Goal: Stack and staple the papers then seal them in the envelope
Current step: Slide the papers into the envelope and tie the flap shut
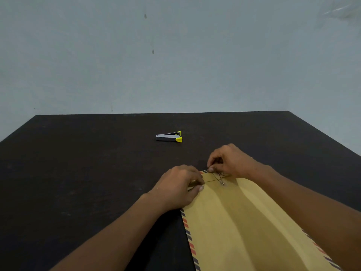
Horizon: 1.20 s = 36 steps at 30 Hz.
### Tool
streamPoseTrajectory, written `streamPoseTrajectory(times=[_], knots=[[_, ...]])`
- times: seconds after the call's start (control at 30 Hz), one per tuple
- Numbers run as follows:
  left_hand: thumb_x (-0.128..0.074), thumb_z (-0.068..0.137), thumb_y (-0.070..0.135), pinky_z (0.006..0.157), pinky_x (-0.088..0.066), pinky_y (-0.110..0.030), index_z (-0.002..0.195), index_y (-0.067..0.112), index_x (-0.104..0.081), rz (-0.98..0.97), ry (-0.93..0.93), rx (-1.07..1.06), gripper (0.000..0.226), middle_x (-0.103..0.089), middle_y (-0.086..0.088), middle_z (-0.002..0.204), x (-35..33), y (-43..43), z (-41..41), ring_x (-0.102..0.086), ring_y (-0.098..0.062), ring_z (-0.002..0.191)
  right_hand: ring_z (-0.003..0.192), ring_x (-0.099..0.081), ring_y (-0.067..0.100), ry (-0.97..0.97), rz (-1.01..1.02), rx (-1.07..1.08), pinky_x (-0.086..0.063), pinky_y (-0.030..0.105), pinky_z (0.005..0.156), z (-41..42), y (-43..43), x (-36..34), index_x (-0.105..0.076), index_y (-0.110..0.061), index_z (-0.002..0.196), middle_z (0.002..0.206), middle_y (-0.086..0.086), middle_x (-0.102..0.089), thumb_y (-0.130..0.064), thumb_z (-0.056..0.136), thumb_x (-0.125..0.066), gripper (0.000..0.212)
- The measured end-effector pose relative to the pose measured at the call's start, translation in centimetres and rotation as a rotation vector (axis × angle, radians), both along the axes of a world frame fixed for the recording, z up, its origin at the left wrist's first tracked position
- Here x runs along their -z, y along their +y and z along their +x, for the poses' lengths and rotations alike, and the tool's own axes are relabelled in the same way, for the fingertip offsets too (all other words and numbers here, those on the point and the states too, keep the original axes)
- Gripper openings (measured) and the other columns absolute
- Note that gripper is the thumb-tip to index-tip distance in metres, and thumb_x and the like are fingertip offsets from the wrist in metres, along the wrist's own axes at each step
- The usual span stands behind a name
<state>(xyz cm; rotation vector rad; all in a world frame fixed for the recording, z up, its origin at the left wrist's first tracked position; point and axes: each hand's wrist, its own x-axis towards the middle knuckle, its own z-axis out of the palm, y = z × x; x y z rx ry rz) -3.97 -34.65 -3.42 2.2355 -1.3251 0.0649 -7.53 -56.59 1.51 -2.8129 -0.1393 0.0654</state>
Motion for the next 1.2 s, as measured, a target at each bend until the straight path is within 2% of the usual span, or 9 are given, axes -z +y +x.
streamPoseTrajectory(times=[0.37, 0.73, 0.9, 1.03, 1.2], knots=[[-0.059, 0.094, 0.038, 0.090, -0.051, -0.037, 0.108, 0.029, -0.068, 0.086, -0.027, -0.068, 0.019, -0.059, 0.013, 0.113, -0.7, -0.9, -0.6, -0.052, -0.005, 0.106, 0.073, -0.062, 0.000, -0.127, 0.053, 0.109, -0.045, 0.011, 0.062, -1.0, -2.4, 1.3, -0.075, -0.024, 0.089, 0.080, -0.012, -0.069, -0.025, 0.083, -0.077, 0.006], [-0.057, 0.095, 0.038, 0.087, -0.052, -0.036, 0.105, 0.030, -0.066, 0.066, -0.018, -0.128, 0.016, -0.058, 0.014, 0.109, -0.3, -1.2, -1.3, -0.053, -0.006, 0.103, 0.079, -0.060, 0.004, -0.176, -0.005, 0.148, -0.050, 0.026, 0.073, -5.1, -3.3, 2.3, -0.074, -0.025, 0.088, 0.085, -0.012, -0.067, -0.021, 0.089, -0.068, 0.007], [-0.055, 0.097, 0.037, 0.089, -0.051, -0.036, 0.114, 0.031, -0.067, 0.079, -0.026, -0.139, 0.022, -0.057, 0.014, 0.117, -0.2, -1.2, -1.7, -0.052, -0.007, 0.109, 0.090, -0.056, 0.010, -0.207, -0.163, 0.059, -0.042, 0.026, 0.073, -8.3, -2.3, 2.5, -0.070, -0.024, 0.101, 0.094, -0.010, -0.060, -0.023, 0.099, -0.051, 0.019], [-0.054, 0.098, 0.037, 0.089, -0.051, -0.038, 0.118, 0.032, -0.067, 0.082, -0.016, -0.145, 0.025, -0.056, 0.013, 0.119, 0.0, -1.2, -1.9, -0.052, -0.008, 0.111, 0.100, -0.053, 0.017, -0.223, -0.316, 0.021, -0.047, 0.032, 0.084, -9.9, -0.9, 3.2, -0.064, -0.021, 0.108, 0.104, -0.004, -0.056, -0.021, 0.102, -0.042, 0.023], [-0.046, 0.102, 0.034, 0.090, -0.047, -0.034, 0.138, 0.036, -0.056, 0.143, -0.077, -0.104, 0.038, -0.049, 0.009, 0.124, 0.1, -1.3, -2.2, -0.047, -0.013, 0.110, 0.108, -0.049, 0.020, -0.228, -0.424, -0.005, -0.049, 0.035, 0.081, -10.6, 0.8, 3.1, -0.059, -0.017, 0.115, 0.111, 0.001, -0.055, -0.014, 0.100, -0.041, 0.024]])
